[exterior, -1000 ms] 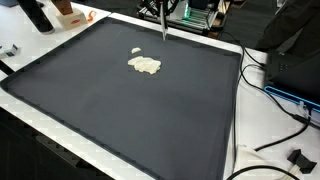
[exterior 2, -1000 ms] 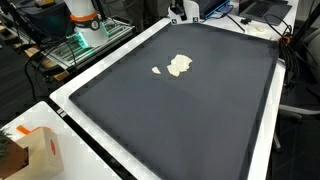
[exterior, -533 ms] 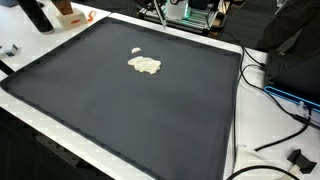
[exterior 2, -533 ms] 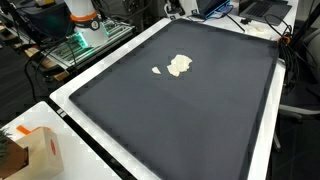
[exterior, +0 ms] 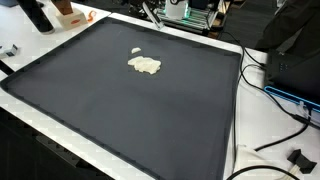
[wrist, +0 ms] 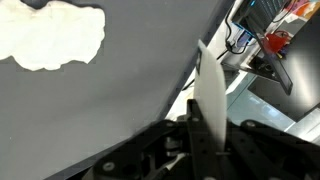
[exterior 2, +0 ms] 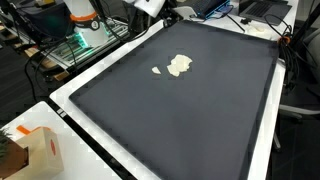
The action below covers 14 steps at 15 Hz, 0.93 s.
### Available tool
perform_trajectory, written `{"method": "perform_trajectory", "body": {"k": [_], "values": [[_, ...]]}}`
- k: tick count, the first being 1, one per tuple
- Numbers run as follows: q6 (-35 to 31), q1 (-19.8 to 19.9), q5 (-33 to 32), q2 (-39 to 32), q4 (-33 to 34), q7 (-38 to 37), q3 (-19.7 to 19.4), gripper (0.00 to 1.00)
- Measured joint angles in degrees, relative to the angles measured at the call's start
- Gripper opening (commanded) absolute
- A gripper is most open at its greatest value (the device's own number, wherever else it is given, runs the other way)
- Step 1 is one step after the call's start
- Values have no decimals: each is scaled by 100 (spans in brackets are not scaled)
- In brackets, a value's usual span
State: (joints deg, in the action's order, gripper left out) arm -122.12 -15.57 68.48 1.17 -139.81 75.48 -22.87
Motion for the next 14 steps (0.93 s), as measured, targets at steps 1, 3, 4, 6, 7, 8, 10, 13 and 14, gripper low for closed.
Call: {"method": "perform_trajectory", "body": {"k": [1,3,4,6,7,8,10,13,14], "values": [[120,300,86,-145,58,22,235,1],[227,771,208,-389,168,26,625,1],[231,952,259,-488,209,26,781,1],[231,1232,361,-641,281,25,1015,1],[231,1341,422,-701,308,25,1095,1],[232,1439,486,-755,333,25,1159,1],[234,1607,627,-844,362,25,1247,1],[313,1799,879,-953,395,27,1308,1],[343,1853,967,-989,407,28,1317,1]]}}
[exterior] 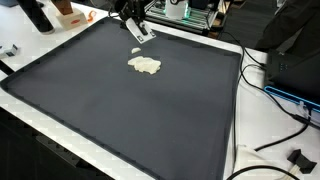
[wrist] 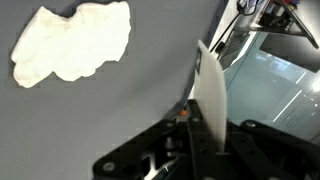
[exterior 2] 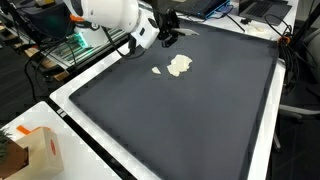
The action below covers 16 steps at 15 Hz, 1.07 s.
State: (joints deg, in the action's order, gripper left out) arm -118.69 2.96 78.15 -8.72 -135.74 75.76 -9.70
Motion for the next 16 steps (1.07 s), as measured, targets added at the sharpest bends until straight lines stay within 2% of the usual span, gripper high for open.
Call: {"method": "perform_trajectory", "body": {"k": [8,16], "values": [[141,309,493,-208,-12,-11,8,1],[34,375,537,-215,-147,-193,7,1]]}}
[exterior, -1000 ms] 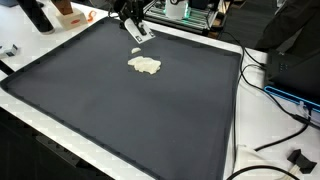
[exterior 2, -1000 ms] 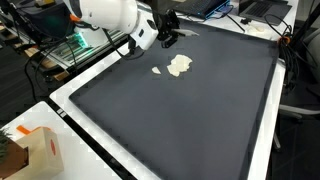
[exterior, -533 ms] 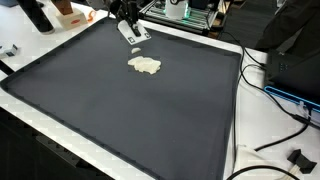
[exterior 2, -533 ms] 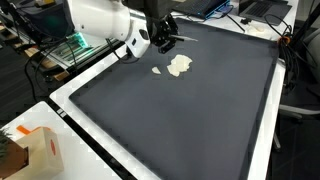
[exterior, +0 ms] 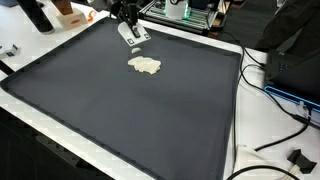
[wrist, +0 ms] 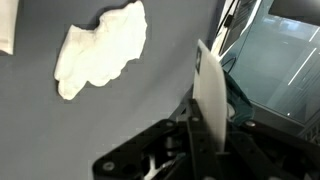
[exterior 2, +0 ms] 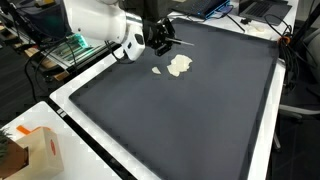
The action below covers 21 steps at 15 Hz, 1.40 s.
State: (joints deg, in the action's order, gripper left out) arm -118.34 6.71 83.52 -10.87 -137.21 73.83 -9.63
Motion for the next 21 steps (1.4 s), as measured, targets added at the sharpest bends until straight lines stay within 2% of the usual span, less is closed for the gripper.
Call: {"method": "perform_trajectory", "body": {"k": [5,13,21], "values": [[-331,-14,-15,2,-89,-220,18,1],[-1387,-180,-33,116,-277,-780,184,1],[-2647,-443,-102,863,-783,-1540,503,1]]}}
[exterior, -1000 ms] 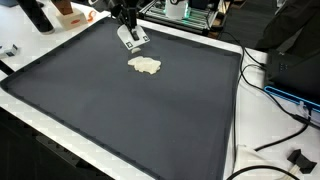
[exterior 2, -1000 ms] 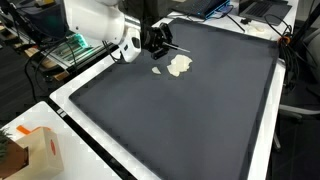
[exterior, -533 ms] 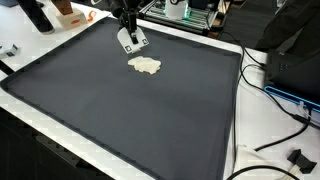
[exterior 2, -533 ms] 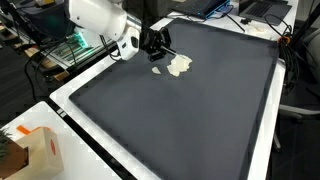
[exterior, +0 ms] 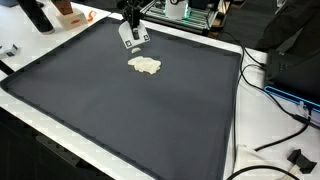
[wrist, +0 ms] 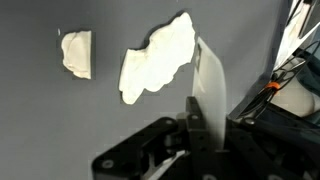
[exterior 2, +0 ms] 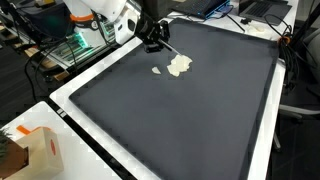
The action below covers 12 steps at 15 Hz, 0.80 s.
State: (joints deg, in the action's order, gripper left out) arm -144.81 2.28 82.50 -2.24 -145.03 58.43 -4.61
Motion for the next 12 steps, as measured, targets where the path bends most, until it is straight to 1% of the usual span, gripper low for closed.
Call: {"method": "perform_trajectory", "body": {"k": [3,6,9,12], "values": [[-620,-139,-301,368,-213,-657,233,1],[-1136,-257,-880,639,-381,-1575,468,1],[-1400,-309,-1681,772,-489,-2591,655,1],[-1466,-310,-2659,829,-558,-3664,765,1]]}}
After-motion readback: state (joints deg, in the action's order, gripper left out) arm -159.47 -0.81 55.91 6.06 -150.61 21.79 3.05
